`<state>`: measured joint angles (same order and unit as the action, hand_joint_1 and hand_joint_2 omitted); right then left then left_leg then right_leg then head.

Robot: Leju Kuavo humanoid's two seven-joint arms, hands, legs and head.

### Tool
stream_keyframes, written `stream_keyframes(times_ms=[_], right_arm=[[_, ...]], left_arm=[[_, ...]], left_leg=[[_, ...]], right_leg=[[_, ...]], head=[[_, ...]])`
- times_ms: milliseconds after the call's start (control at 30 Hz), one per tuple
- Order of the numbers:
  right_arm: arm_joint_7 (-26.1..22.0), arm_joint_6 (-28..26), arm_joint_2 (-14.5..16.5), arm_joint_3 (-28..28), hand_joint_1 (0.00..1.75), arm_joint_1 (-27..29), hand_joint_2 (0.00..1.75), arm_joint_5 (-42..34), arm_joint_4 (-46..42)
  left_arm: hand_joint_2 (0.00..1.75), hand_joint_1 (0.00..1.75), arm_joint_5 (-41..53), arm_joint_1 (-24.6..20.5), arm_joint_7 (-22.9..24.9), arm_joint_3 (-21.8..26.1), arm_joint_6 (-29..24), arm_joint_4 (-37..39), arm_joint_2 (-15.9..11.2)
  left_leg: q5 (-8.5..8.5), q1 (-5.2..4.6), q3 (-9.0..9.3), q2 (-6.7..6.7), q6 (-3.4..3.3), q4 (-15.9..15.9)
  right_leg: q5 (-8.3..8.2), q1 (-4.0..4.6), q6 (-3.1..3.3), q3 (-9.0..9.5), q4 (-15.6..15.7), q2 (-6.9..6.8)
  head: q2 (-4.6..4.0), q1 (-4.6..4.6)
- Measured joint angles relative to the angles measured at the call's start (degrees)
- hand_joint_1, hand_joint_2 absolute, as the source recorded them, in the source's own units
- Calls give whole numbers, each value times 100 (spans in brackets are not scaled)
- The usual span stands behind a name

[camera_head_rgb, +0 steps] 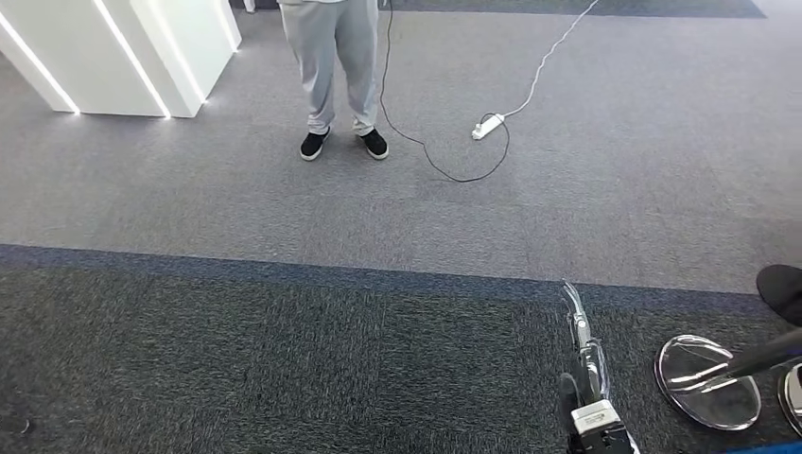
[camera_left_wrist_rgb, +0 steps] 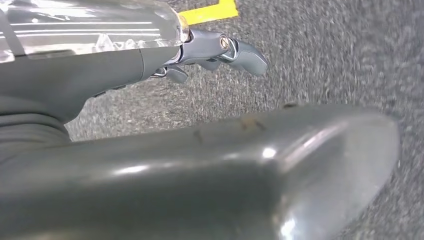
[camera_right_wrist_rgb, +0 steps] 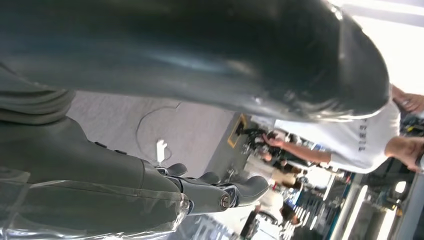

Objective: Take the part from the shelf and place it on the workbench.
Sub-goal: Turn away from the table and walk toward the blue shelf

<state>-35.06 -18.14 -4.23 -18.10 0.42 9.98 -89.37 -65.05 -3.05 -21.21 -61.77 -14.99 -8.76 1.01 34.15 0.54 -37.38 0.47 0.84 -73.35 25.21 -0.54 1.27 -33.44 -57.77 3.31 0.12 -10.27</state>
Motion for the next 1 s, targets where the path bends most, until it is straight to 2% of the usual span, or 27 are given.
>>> stream_keyframes(times_ms=[33,100,133,167,200,233,267,300,333,400,433,467,500,533,567,600,633,667,700,767,800,900,933,1000], right_arm=[[-18,-37,-4,1,0,17,0,17,-35],[-72,-175,-16,9,0,23,0,100,-122],[-102,-267,-27,18,0,22,0,157,-173],[-125,-354,-45,31,0,22,0,211,-230],[-139,-424,-71,50,0,21,0,248,-290],[-144,-476,-100,76,0,23,0,269,-357],[-146,-518,-137,111,0,21,0,276,-430],[-145,-553,-183,155,0,1,0,268,-503],[-142,-579,-229,201,0,-43,0,250,-568],[-130,-608,-315,280,0,-158,0,202,-658],[-124,-614,-344,305,0,-197,0,185,-679],[-120,-619,-368,324,0,-213,0,169,-692],[-122,-625,-395,341,0,-215,0,145,-705],[-132,-633,-428,360,0,-216,0,112,-724],[-145,-644,-465,380,0,-220,0,66,-747],[-162,-658,-503,402,0,-231,0,14,-776],[-178,-673,-534,417,0,-244,0,-32,-801],[-191,-689,-556,426,0,-256,0,-68,-820],[-202,-701,-568,430,0,-266,0,-92,-832],[-213,-719,-575,427,0,-280,0,-105,-843],[-214,-729,-576,423,0,-300,0,-99,-847],[-160,-764,-576,397,0,-410,0,-55,-850],[-140,-767,-576,392,0,-430,0,-46,-848],[-130,-767,-576,391,0,-436,0,-41,-846]], left_arm=[[0,0,1,1,1,-2,-1,0,-1],[0,0,-1,2,0,-3,-3,0,-2],[0,0,0,2,-2,-4,-3,0,-3],[0,0,2,0,-5,-9,-2,0,-4],[0,0,3,-7,-11,-14,4,0,-4],[0,0,4,-15,-21,-19,12,0,-4],[0,0,4,-27,-36,-23,26,0,-4],[0,0,4,-36,-59,-25,41,0,-4],[0,0,4,-40,-82,-26,56,0,-5],[0,0,3,-29,-115,-28,85,0,-8],[0,0,3,-20,-119,-28,98,0,-9],[0,0,3,-14,-122,-28,110,0,-10],[0,0,3,-16,-128,-28,122,0,-11],[0,0,3,-22,-135,-29,131,0,-11],[0,0,3,-29,-141,-29,138,0,-11],[0,0,2,-34,-146,-29,143,0,-11],[0,0,-1,-36,-148,-29,139,0,-11],[0,0,-5,-37,-145,-29,132,0,-12],[0,0,-10,-36,-138,-28,120,0,-13],[0,0,-27,-43,-113,-28,81,0,-13],[0,0,-45,-50,-100,-28,54,0,-18],[0,0,-100,-56,-77,-28,-10,0,-38],[0,0,-104,-54,-73,-28,-15,0,-40],[0,0,-104,-52,-71,-28,-16,0,-41]], left_leg=[[-213,6,122,-30,-8,303],[-580,26,454,-262,-30,1095],[-660,28,558,-375,-43,1344],[-673,23,606,-455,-59,1461],[-667,8,613,-453,-78,1476],[-687,3,616,-391,-115,1488],[-714,6,624,-321,-158,1518],[-745,13,629,-247,-207,1556],[-774,20,629,-167,-250,1595],[-793,-2,619,-2,-297,1623],[-790,-13,612,85,-303,1622],[-786,-20,608,167,-305,1620],[-781,-23,608,244,-303,1619],[-774,-24,611,316,-297,1617],[-764,-25,620,383,-283,1613],[-748,-37,633,443,-262,1605],[-729,-51,648,497,-235,1597],[-711,-64,662,550,-205,1590],[-696,-74,677,607,-173,1589],[-665,-74,708,722,-111,1593],[-610,-64,707,672,-77,1541],[-266,-28,514,242,-17,1013],[-194,-24,455,175,-15,881],[-168,-22,431,162,-13,830]], right_leg=[[4,0,-7,2,-16,89],[18,-6,-44,-16,-65,256],[18,-13,-77,-37,-84,325],[11,-21,-115,-63,-95,387],[-5,-29,-159,-85,-91,447],[-26,-39,-203,-103,-74,505],[-27,-46,-236,-120,-81,504],[24,-39,-263,-164,-148,400],[141,-29,-283,-259,-327,235],[511,-18,-311,-586,-1003,-138],[660,-24,-327,-756,-1362,-221],[720,-32,-341,-858,-1591,-265],[673,-38,-351,-854,-1610,-295],[535,-41,-356,-734,-1407,-332],[347,-39,-353,-511,-1020,-424],[207,-19,-331,-278,-606,-576],[109,2,-296,-99,-278,-695],[71,25,-257,3,-82,-777],[82,47,-216,17,-28,-783],[59,40,-149,6,-13,-630],[43,24,-114,13,3,-559],[10,-18,-36,27,29,-394],[8,-19,-27,24,28,-371],[9,-19,-22,23,28,-364]], head=[[0,0],[-1,1],[0,0],[0,1],[0,1],[0,1],[0,1],[0,3],[0,4],[0,6],[-1,5],[-1,5],[-1,6],[-1,6],[-1,6],[0,6],[0,6],[-1,6],[-1,6],[0,5],[0,4],[0,-1],[-1,-1],[-1,-1]])
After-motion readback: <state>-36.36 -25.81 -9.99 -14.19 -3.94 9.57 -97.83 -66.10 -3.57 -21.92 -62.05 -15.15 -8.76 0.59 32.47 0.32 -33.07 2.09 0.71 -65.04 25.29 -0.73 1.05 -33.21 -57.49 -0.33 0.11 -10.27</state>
